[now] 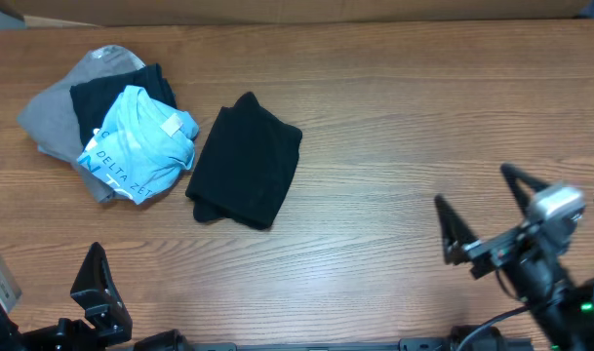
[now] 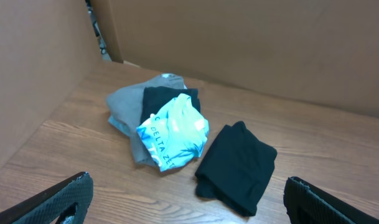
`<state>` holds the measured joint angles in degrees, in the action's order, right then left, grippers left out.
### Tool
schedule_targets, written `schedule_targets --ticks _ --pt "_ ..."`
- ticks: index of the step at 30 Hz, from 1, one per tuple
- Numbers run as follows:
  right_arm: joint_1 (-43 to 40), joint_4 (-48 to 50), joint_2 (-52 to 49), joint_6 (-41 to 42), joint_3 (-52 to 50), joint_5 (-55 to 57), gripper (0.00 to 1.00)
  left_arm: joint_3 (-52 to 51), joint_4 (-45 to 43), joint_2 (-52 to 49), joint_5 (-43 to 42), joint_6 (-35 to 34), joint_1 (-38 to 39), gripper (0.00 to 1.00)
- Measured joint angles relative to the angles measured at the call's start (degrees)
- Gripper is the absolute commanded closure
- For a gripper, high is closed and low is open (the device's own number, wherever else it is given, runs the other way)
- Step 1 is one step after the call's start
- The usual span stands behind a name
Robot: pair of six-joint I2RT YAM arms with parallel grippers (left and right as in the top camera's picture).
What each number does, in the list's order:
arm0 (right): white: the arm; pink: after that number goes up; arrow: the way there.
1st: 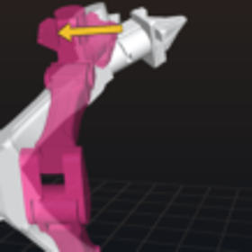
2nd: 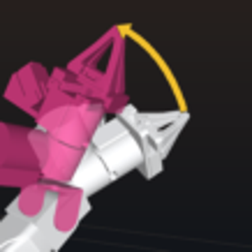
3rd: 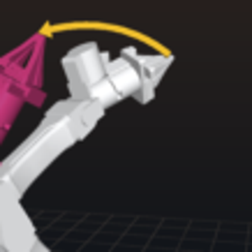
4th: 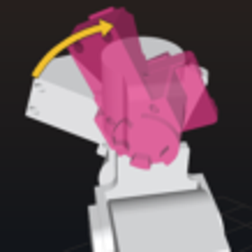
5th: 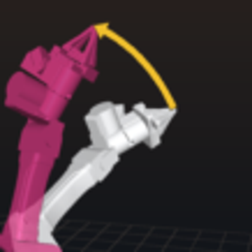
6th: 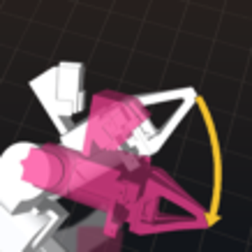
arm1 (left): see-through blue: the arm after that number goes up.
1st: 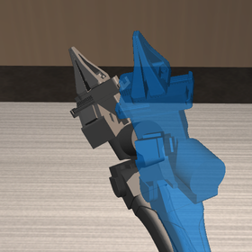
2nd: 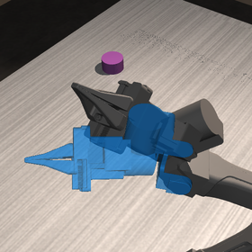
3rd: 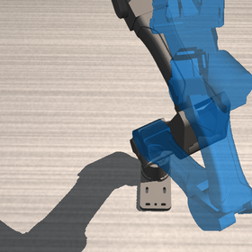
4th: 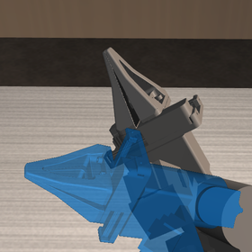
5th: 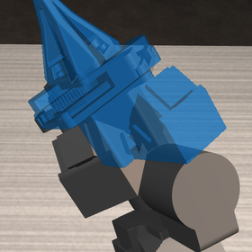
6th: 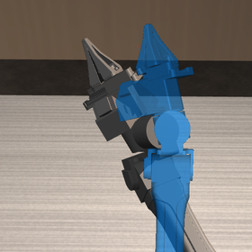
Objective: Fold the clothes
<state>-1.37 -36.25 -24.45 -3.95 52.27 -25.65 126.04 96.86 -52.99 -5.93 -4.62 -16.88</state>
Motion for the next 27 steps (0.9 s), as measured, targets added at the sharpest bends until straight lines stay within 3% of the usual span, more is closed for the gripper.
schedule_targets --ticks 9,16,27 --pt "0.0 10.62 17.07 -0.66 -27.39 0.15 0.0 0.0 0.02 0.0 0.0 0.0 0.0 0.0" --pt "0.48 20.74 22.73 -0.68 -42.27 0.15 0.0 0.0 0.02 0.0 0.0 0.0 0.0 0.0" --pt "3.3 32.72 23.61 -0.57 -51.06 0.13 0.0 0.0 0.02 0.0 0.0 -0.15 0.0 0.0"
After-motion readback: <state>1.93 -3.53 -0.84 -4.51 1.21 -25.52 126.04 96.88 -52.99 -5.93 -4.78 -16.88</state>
